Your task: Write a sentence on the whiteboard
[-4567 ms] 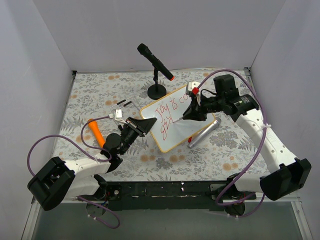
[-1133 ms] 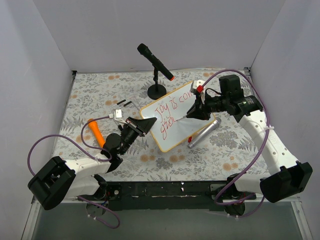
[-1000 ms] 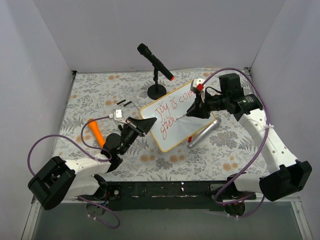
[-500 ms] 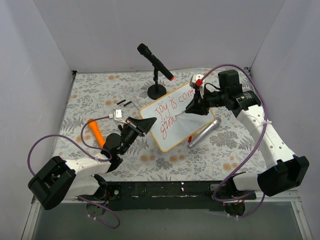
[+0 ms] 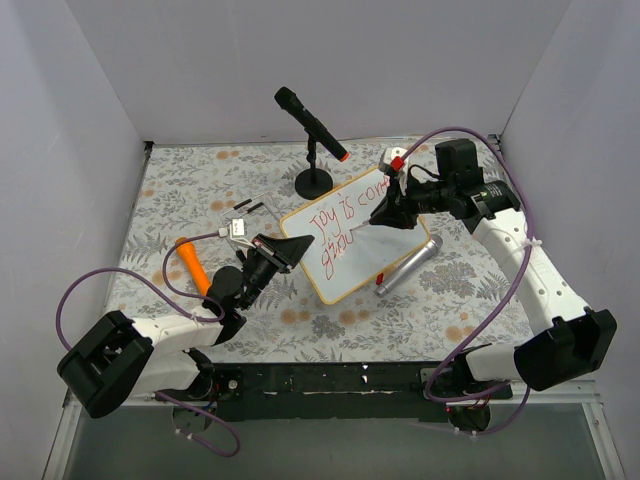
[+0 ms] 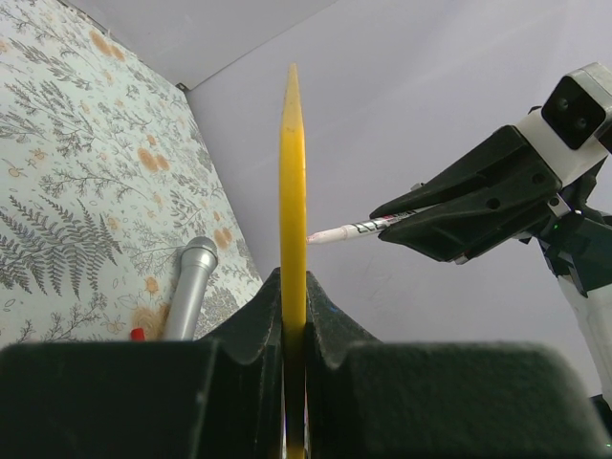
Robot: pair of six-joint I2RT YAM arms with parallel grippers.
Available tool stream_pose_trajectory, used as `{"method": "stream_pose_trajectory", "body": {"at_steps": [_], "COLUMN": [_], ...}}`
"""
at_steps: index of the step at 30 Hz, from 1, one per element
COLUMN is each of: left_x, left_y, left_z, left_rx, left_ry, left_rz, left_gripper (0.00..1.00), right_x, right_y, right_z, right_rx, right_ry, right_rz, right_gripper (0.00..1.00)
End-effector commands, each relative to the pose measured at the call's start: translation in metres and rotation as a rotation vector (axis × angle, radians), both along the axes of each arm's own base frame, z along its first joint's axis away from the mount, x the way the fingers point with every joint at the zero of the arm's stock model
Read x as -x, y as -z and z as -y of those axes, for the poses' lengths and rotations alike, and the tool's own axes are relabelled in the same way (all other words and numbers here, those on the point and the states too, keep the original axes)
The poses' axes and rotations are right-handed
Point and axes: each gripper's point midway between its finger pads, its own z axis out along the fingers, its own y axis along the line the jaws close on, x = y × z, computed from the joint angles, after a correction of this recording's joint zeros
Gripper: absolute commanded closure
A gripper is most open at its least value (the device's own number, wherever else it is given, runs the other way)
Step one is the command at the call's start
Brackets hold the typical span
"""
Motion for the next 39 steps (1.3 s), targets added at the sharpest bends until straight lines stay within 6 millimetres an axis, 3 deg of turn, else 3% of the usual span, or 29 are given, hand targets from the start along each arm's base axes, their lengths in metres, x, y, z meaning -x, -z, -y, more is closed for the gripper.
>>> {"method": "stream_pose_trajectory", "body": {"at_steps": [1,11,22,26,33,39], "left_x": [0.013,0.011,0.012,0.012,0.013,0.019], "left_y": [-0.065,-0.066,-0.066,-0.064,-0.05,-0.046], "left_z": [-0.01,-0.011,-0.013,-0.013,-0.016,-0.018], "left_rx": [0.176,0.175,0.169,0.165,0.142,0.138], "left_ry": [0.013,0.004,-0.002,-0.002,-0.009,0.002], "left_rz": [0.145,0.148,0.152,0.148,0.125,0.128], "left_gripper": [1.0,1.0,1.0,1.0,1.0,1.0], "right_x": [0.0,0.017,0.016,0.012,0.026,0.033], "right_y": [-0.006,0.009,0.012,0.001,-0.049,-0.044], "right_z": [0.003,0.011,0.021,0.022,0.016,0.02], "right_rx": [-0.003,0.018,0.03,0.016,-0.082,-0.094], "right_ry": [0.005,-0.004,0.03,0.029,-0.042,-0.039], "right_rz": [0.047,0.024,0.022,0.034,0.074,0.072], "right_gripper": [0.99,0.99,0.99,0.99,0.99,0.99]}}
